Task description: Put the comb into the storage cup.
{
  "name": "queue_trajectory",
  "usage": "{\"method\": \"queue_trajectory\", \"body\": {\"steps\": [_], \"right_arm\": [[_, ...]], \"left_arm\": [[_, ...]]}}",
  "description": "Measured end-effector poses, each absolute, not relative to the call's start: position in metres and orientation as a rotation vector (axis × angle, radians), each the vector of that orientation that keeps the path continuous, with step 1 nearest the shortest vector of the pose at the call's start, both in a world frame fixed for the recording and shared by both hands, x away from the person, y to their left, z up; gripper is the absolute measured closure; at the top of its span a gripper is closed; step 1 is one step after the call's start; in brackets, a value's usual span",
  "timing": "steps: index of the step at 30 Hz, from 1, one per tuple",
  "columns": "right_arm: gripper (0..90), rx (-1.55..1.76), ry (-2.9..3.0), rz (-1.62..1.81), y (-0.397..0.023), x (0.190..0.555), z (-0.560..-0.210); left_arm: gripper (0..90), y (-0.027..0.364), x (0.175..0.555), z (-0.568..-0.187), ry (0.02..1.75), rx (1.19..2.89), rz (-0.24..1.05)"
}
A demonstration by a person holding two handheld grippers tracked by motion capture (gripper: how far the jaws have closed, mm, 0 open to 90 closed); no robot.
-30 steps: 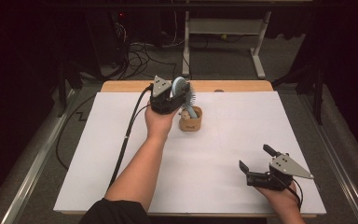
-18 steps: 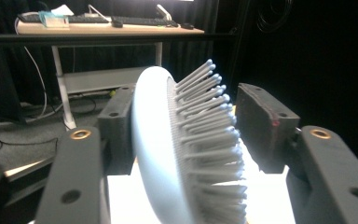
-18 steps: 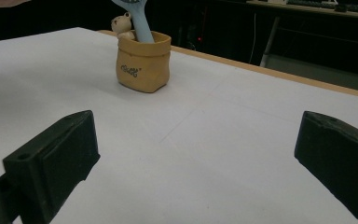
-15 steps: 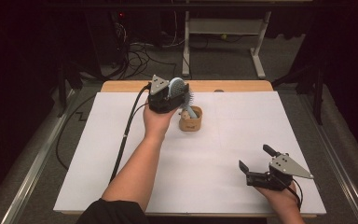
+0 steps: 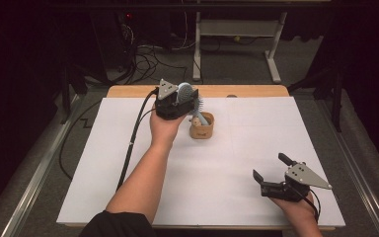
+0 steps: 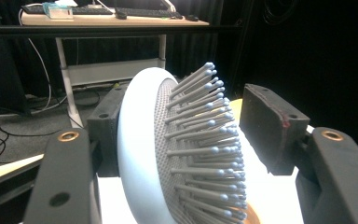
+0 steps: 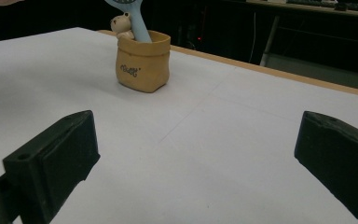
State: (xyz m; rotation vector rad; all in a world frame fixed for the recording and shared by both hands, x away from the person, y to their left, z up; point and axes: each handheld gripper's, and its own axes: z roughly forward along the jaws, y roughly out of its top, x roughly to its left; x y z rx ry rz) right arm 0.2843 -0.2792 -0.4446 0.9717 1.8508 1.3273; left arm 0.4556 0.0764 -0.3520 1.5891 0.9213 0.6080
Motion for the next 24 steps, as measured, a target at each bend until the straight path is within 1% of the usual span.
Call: {"method": "queue_trajectory", "body": {"steps": [15,21,24], "right_arm": [[0.0,0.972,1.850,1.331,-0.2793,0.2839,-0.4447],[0.0,0.971,1.848,1.331,-0.2794,0.2838,-0.4446],[0.0,0.971,1.849,1.331,-0.2792,0.2837,-0.4446]], "left_arm": [[34.3,0.0789,0.4565,-0.3532,0.930,1.618,0.621],[30.6,0.0832,0.4579,-0.3543,0.938,1.637,0.617],[30.2,0.0852,0.4582,-0.3546,0.941,1.638,0.612]]}}
